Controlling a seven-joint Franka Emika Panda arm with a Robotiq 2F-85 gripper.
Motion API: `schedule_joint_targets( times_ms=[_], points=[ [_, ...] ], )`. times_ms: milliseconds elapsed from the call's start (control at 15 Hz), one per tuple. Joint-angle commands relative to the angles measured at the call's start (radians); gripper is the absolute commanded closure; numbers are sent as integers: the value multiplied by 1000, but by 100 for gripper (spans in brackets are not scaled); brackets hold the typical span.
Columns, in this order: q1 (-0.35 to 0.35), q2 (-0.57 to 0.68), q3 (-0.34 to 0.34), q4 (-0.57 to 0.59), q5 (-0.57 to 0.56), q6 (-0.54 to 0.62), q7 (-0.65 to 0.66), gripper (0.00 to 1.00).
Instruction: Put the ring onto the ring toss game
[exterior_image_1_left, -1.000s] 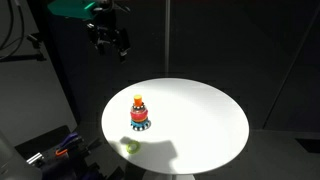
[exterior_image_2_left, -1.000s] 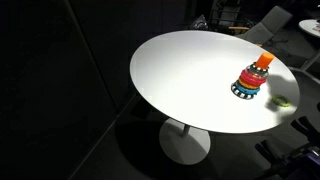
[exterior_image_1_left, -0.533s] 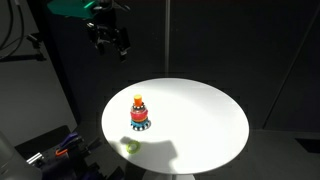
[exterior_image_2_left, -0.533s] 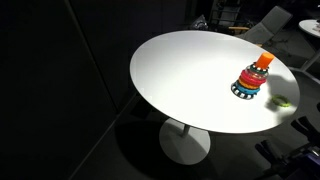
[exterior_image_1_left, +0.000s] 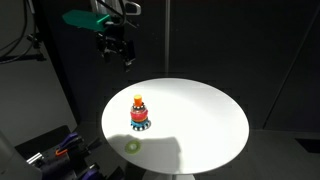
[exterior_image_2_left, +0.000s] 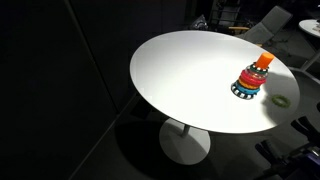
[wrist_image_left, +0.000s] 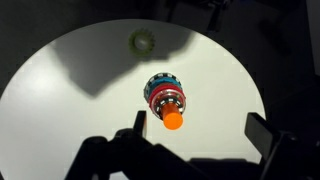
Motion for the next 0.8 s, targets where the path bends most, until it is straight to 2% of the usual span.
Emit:
schedule_joint_targets(
  times_ms=[0,733],
  points=[
    [-18,110,-12,66,24,-21,-13,0],
    [-58,286,-5,29,12,31,-76,0]
  ],
)
